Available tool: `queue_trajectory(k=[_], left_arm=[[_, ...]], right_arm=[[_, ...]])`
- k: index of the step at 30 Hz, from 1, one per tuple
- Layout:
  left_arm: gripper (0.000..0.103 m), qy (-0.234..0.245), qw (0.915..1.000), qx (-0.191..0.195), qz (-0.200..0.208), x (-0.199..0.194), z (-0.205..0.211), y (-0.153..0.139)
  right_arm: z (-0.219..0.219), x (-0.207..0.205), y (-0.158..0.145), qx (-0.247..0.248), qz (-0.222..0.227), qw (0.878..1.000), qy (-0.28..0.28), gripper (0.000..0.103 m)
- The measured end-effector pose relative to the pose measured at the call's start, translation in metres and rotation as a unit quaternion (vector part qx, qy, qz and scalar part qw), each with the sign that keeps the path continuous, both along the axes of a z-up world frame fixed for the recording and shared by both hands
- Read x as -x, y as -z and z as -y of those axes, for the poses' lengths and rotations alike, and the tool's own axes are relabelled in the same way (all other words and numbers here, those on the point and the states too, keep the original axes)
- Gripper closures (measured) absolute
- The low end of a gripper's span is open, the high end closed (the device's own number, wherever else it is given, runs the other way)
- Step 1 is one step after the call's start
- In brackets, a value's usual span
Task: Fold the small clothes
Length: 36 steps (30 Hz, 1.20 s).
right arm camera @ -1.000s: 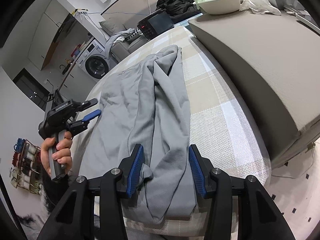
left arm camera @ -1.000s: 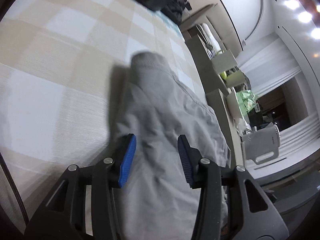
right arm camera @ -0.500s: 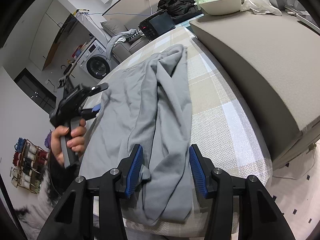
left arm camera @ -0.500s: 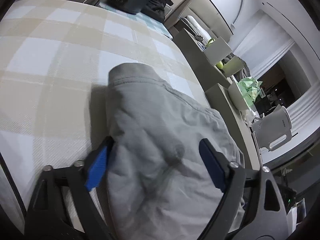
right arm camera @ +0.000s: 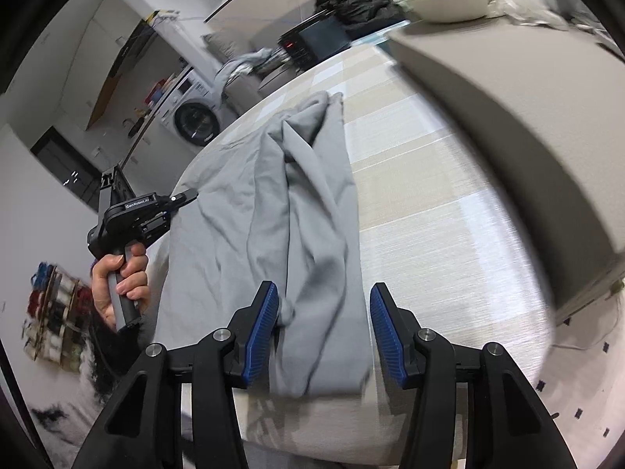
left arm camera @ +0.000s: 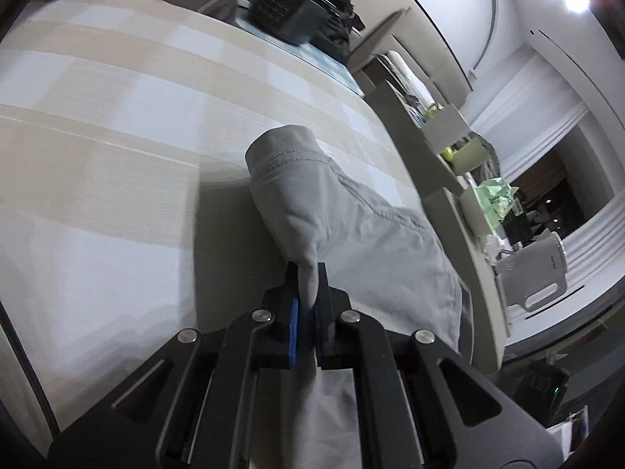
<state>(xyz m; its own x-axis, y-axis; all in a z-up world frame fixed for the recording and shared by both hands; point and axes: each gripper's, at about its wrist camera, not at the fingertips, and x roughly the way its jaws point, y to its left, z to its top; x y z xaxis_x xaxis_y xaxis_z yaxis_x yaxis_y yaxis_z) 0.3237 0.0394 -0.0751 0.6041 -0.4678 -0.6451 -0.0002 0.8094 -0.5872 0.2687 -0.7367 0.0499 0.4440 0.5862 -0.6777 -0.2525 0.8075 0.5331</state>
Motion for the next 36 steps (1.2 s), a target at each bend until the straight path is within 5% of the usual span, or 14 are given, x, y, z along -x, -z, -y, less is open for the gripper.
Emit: queue_trajectory(k=[8, 13, 17, 22, 23, 25, 29, 34, 36], left_arm=[[0.097, -0.054, 0.9965, -0.061, -0.018, 0.03, -0.061, -0.012], [0.073, -0.062, 0.9927, -0.104, 0.005, 0.055, -0.045, -0.032], [0.057, -0.061, 0.9946, -0.081, 0.025, 0.072, -0.023, -0.048], [0.042, -0.014, 0.998, -0.05, 0.037, 0.095, 0.022, -0.056], [0.041, 0.001, 0.9981, -0.049, 0.036, 0.1, 0.033, -0.054], [0.039, 0.032, 0.9975, -0.055, 0.029, 0.107, 0.055, -0.048], [0.039, 0.074, 0.9942, -0.077, 0.011, 0.121, 0.086, -0.031], [0.039, 0.101, 0.9876, -0.12, 0.01, 0.138, 0.107, -0.017], [0.039, 0.103, 0.9855, -0.134, 0.013, 0.143, 0.111, -0.015]], right_arm=[[-0.026, -0.003, -0.006, -0.004, 0.009, 0.998, -0.058, 0.052], [-0.009, -0.016, -0.011, -0.018, 0.01, 1.0, -0.021, 0.058], [-0.016, -0.021, -0.014, -0.047, 0.011, 0.998, -0.04, 0.06], [-0.047, -0.041, 0.006, -0.034, -0.029, 0.998, -0.052, 0.066], [-0.051, -0.044, 0.009, -0.03, -0.031, 0.998, -0.05, 0.071], [-0.055, -0.048, 0.009, -0.017, -0.03, 0.999, -0.038, 0.098], [-0.045, -0.04, -0.009, -0.041, 0.002, 0.999, -0.034, 0.099], [-0.039, -0.037, -0.001, 0.085, 0.011, 0.996, 0.001, 0.101], [-0.032, -0.038, 0.005, 0.089, 0.004, 0.996, 0.013, 0.102]])
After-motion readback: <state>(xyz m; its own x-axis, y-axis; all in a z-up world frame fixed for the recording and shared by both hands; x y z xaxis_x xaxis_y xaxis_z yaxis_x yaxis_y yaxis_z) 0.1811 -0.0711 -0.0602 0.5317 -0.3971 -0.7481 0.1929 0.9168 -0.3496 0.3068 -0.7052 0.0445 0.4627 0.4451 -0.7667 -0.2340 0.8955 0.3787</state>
